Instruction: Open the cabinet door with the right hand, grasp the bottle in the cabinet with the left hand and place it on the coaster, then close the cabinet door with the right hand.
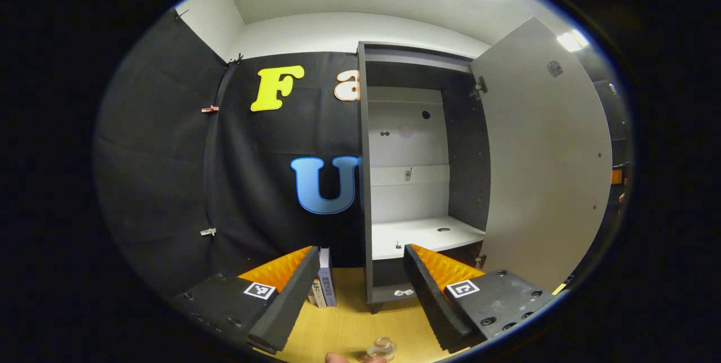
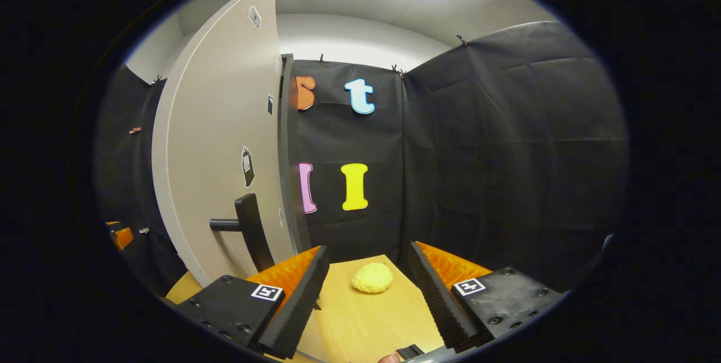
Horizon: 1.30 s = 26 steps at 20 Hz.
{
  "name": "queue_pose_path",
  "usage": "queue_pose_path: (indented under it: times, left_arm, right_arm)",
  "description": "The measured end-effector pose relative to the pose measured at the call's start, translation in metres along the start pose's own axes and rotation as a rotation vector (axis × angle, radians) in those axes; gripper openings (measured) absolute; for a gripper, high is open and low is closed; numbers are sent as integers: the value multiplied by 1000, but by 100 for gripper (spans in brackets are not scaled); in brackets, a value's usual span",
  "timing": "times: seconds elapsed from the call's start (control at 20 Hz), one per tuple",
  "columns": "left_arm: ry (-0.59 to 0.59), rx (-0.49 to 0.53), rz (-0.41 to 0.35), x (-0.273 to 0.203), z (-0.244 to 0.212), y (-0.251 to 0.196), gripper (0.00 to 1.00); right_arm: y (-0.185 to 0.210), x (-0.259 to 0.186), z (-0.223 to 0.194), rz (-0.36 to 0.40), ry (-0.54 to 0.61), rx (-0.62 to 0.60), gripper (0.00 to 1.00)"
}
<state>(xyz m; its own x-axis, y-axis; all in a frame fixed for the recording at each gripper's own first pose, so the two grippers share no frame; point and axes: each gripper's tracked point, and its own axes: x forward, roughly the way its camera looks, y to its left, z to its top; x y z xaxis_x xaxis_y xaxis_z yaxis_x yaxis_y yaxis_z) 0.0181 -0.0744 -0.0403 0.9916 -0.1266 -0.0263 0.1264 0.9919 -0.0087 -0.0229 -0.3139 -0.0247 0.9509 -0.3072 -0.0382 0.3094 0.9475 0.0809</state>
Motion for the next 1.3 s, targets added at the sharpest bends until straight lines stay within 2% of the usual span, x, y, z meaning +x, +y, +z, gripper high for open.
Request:
queue_pose_path:
  times: [0.35, 0.5, 0.95, 1.15, 1.3]
  left_arm:
    - [-30, 9, -5, -2, 7, 14, 94]
    - [-33, 14, -10, -4, 7, 17, 94]
    - [-28, 20, 2, -23, 3, 32, 94]
    - [-21, 9, 18, -27, 0, 41, 94]
    - [-19, 8, 25, -29, 2, 46, 94]
  right_arm:
    - [76, -19, -10, 145, 35, 19, 94]
    - [107, -23, -12, 185, 31, 23, 94]
    - [160, -22, -22, 247, 58, 134, 94]
    - [188, -24, -26, 301, 68, 111, 94]
    - [215, -31, -33, 374, 86, 80, 94]
